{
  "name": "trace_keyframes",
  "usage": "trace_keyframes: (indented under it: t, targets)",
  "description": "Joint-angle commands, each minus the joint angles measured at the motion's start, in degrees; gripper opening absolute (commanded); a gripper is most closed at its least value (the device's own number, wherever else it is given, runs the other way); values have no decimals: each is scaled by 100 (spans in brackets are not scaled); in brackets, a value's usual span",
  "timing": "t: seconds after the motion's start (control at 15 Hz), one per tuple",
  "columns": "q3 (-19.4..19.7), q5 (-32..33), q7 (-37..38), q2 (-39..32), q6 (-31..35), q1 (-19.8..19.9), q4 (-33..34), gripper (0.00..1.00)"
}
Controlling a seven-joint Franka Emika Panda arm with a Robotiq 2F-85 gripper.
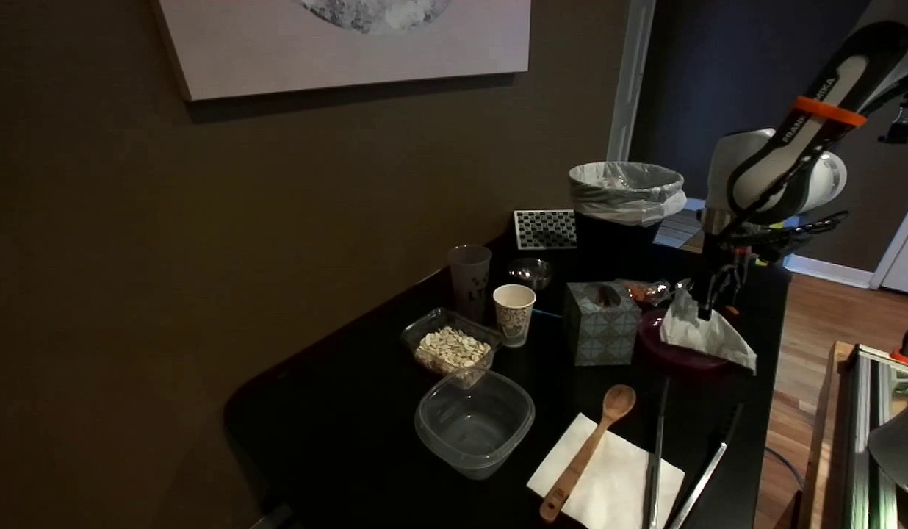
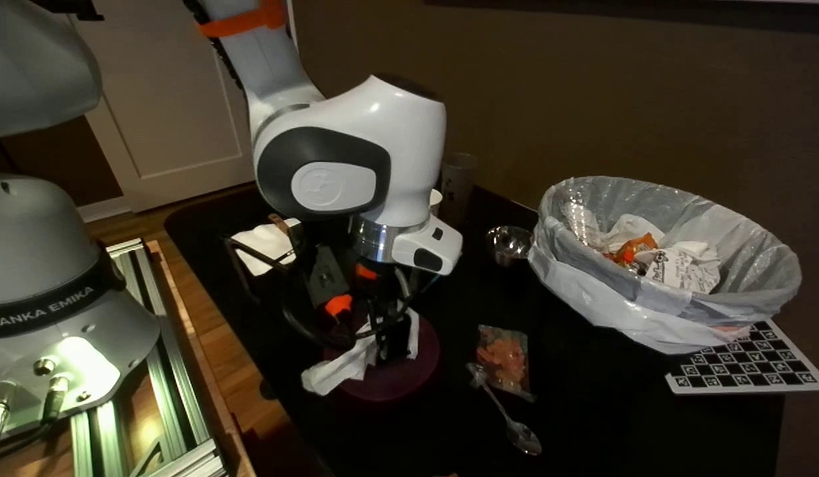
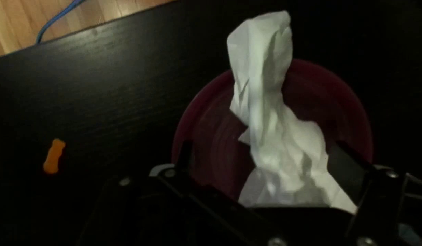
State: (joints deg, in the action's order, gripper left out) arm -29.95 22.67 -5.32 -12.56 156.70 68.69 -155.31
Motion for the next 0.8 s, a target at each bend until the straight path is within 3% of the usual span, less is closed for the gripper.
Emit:
trace_keyframes:
  t: [0.0, 0.27, 0.47, 0.53, 0.6, 0.73]
  targets:
    - [1222, -968, -563, -178, -648, -1350, 316, 100]
    - [2111, -1660, -996, -179, -616, -2406, 422, 100]
    - [2764, -1582, -821, -231, -359, -3177, 446, 100]
    - [2967, -1522, -731, -281, -276, -3425, 454, 93]
    - [3183, -1439, -630, -317, -195, -3668, 458, 78]
    - [3610, -1310, -390, -398, 59, -4153, 449, 58]
